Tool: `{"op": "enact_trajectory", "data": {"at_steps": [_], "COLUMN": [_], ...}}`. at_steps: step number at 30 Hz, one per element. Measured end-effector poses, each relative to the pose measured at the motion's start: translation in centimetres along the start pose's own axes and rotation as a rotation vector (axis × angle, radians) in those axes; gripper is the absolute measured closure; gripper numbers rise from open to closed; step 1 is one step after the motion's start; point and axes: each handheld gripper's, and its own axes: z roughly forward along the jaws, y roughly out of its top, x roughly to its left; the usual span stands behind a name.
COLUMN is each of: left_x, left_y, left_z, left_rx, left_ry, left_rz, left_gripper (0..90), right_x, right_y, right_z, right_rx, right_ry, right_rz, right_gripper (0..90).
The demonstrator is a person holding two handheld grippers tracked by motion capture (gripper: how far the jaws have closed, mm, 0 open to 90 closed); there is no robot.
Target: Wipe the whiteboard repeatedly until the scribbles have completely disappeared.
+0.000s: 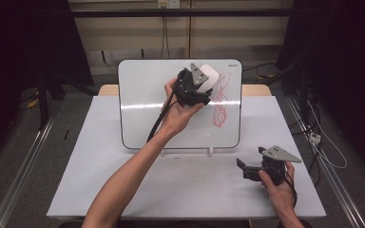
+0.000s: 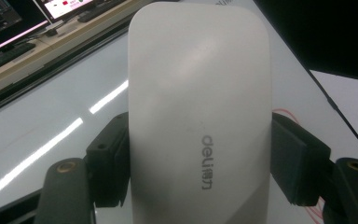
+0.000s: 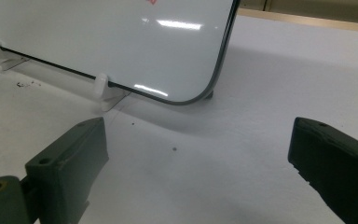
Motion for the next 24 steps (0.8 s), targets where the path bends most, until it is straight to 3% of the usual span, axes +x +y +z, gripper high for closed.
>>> {"op": "enact_trajectory", "data": {"at_steps": [5, 15, 24], "left_x": [0.0, -0.3, -1.3], "left_y": [0.6, 1.7, 3.0], "left_z": [0.7, 2.2, 3.4], "left_rx": [0.009, 0.026, 0.036], "left_ry": [-0.005, 0.014, 0.028], "left_rz": [-0.004, 0.026, 0.048], "left_gripper": [30.5, 30.5, 30.4], "right_x": [0.0, 0.0, 0.0], "right_y": [0.0, 0.0, -0.1], "right_z": [0.0, -0.1, -0.1], "right_rx": [0.0, -0.001, 0.002], "right_ry": [0.002, 0.004, 0.008], "right_rz": [0.001, 0.001, 0.005], "right_gripper": [4.5, 4.5, 4.5]}}
